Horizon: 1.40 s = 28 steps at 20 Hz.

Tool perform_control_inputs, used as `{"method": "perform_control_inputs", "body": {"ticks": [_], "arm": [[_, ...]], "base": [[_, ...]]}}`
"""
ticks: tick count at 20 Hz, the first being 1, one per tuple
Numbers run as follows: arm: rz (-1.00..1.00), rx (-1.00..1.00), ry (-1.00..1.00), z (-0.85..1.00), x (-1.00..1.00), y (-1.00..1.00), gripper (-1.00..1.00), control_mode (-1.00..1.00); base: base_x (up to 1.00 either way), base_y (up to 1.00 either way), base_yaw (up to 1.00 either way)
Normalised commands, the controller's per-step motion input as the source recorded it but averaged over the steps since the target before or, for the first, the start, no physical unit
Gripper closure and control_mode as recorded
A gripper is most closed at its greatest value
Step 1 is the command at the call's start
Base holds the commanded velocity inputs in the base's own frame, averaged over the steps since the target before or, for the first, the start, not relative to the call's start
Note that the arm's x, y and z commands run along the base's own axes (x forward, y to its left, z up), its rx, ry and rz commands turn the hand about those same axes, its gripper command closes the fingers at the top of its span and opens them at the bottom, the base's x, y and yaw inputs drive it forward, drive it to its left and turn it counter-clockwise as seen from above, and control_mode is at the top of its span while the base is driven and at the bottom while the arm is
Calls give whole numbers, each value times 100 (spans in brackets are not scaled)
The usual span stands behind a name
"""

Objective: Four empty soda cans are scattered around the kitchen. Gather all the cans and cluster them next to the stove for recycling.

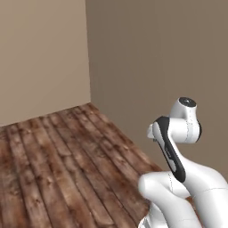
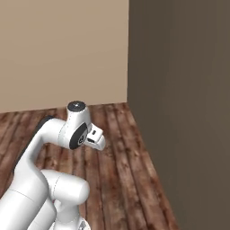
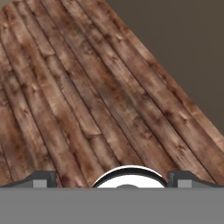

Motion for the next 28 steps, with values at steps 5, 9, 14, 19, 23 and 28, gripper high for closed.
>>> {"method": "perform_control_inputs", "body": {"ticks": [5, 9, 14, 19, 23, 28], "arm": [[0, 0, 0, 0, 0, 0, -100, 100], [0, 0, 0, 0, 0, 0, -100, 100], [0, 0, 0, 0, 0, 0, -100, 100], [0, 0, 0, 0, 0, 0, -100, 100], [0, 0, 0, 0, 0, 0, -100, 100], [0, 0, 0, 0, 0, 0, -100, 100]], "base": [[100, 0, 7], [100, 0, 9], [99, 0, 13], [96, 0, 19], [92, 0, 21], [53, 0, 32]]}}
